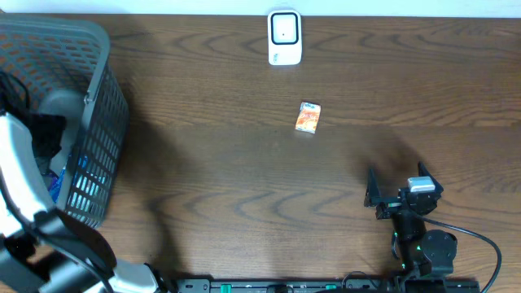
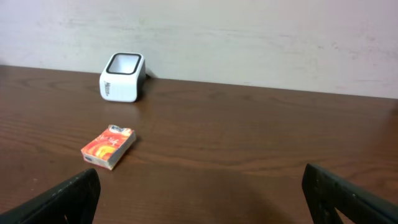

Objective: Scan the item barcode
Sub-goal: 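Reach the left gripper into the basket and grasp the blue snack packet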

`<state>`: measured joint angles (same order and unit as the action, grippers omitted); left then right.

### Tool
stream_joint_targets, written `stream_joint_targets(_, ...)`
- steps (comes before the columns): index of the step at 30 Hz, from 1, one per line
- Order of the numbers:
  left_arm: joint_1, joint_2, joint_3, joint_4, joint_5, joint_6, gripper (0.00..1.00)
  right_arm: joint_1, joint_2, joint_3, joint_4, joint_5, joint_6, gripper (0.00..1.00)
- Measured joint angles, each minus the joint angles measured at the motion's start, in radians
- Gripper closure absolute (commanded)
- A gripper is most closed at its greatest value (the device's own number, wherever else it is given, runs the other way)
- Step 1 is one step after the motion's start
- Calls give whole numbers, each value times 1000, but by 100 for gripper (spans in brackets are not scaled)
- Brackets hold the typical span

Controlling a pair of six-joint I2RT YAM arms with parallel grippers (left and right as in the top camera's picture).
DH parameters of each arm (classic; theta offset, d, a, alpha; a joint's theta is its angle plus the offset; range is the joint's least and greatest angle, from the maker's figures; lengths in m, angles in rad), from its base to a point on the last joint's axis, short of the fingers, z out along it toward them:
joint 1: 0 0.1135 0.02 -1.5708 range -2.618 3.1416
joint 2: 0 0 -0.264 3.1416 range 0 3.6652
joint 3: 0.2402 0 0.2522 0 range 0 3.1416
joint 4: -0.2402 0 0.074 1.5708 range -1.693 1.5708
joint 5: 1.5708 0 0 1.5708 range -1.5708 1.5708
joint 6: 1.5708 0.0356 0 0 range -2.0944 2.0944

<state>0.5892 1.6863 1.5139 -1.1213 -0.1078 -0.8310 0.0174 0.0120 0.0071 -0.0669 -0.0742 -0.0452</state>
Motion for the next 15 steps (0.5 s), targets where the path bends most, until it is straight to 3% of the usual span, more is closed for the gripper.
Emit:
stream_joint_targets(7, 0, 158, 0, -16, -11, -113, 3, 0, 0, 0, 0, 0, 0, 1)
stream_joint_targets(15, 0, 290, 0, 43, -12, -159, 2, 0, 0, 0, 0, 0, 0, 1)
